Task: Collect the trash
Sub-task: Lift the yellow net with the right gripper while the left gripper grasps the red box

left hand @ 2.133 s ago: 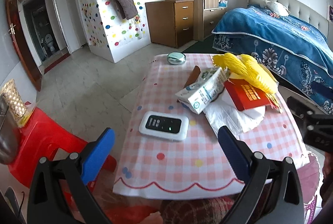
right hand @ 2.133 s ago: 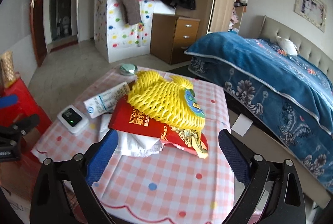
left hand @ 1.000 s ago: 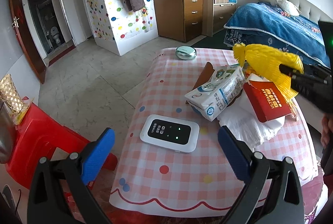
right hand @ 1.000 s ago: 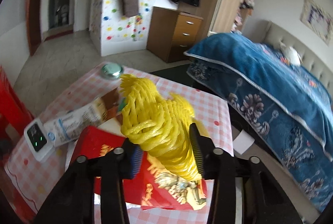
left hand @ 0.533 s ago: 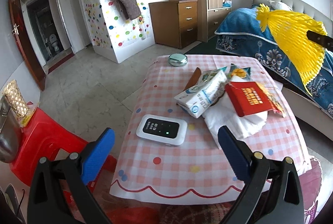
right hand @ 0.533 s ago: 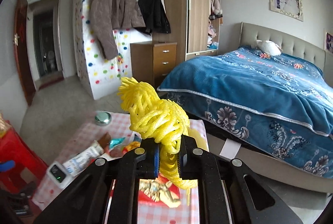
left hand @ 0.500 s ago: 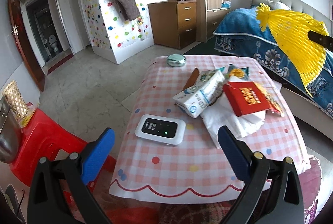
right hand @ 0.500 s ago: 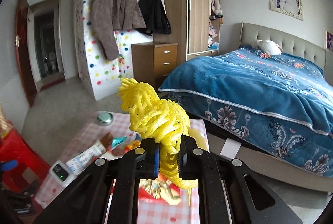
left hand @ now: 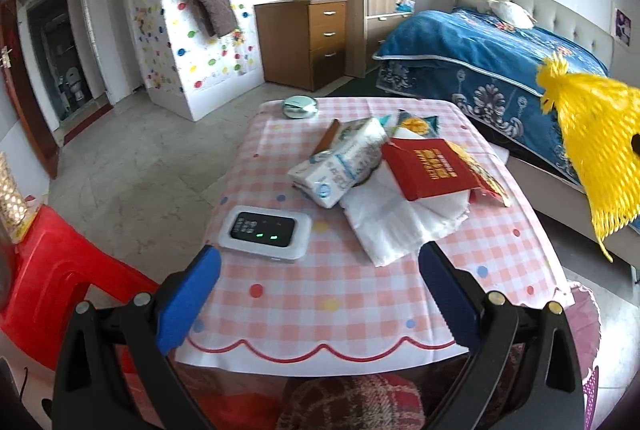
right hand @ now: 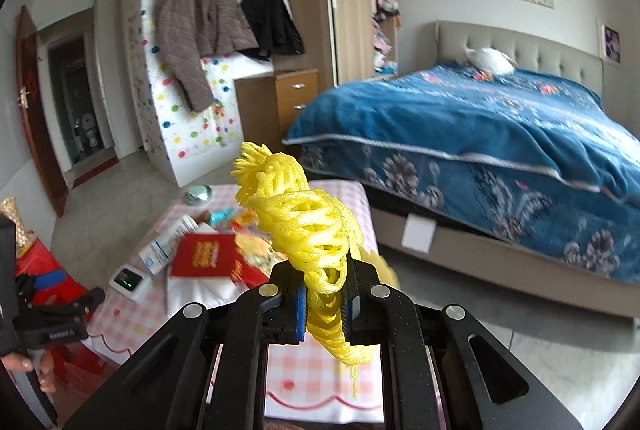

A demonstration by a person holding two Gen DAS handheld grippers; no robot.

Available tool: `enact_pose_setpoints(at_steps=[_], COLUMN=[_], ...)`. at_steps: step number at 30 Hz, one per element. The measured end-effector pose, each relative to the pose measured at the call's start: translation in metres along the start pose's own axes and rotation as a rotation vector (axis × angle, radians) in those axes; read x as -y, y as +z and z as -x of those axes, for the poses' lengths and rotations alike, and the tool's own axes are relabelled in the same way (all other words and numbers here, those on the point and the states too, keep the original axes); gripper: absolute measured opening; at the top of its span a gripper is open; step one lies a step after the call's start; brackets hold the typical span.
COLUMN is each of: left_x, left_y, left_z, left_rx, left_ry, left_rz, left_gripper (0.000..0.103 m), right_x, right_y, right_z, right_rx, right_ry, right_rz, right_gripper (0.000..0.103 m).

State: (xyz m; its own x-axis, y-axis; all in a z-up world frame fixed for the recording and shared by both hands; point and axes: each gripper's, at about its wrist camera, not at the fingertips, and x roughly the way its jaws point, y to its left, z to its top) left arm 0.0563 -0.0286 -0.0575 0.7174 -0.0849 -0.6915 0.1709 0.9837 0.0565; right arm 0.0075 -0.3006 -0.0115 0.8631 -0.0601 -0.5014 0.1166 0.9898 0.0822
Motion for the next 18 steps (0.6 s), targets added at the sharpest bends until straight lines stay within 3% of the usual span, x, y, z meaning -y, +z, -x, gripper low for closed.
enact_pose_setpoints(at_steps=[5, 8, 18], left_x=[0.020, 0.032, 0.052], left_y=[0.006, 0.013, 0.042], left_z=[-0.012, -0.022, -0.073], left_rx=[-0.003, -0.008, -0.052], left_ry=[-0.054, -0.095, -0.173], left_rz=[-0.038, -0.064, -0.058], left_gripper=[0.083, 0.067, 0.067], right_x=[0.007, 0.006, -0.005], right_y=[-0.010, -0.015, -0.022], right_z=[-0.002, -0.006, -0.044], right_rx=[-0.016, -0.023, -0.088], right_ry=[0.002, 0.002, 0.003], right_rz=[-0.029, -0.021, 0.015], right_gripper=[0.013, 0.013, 0.013])
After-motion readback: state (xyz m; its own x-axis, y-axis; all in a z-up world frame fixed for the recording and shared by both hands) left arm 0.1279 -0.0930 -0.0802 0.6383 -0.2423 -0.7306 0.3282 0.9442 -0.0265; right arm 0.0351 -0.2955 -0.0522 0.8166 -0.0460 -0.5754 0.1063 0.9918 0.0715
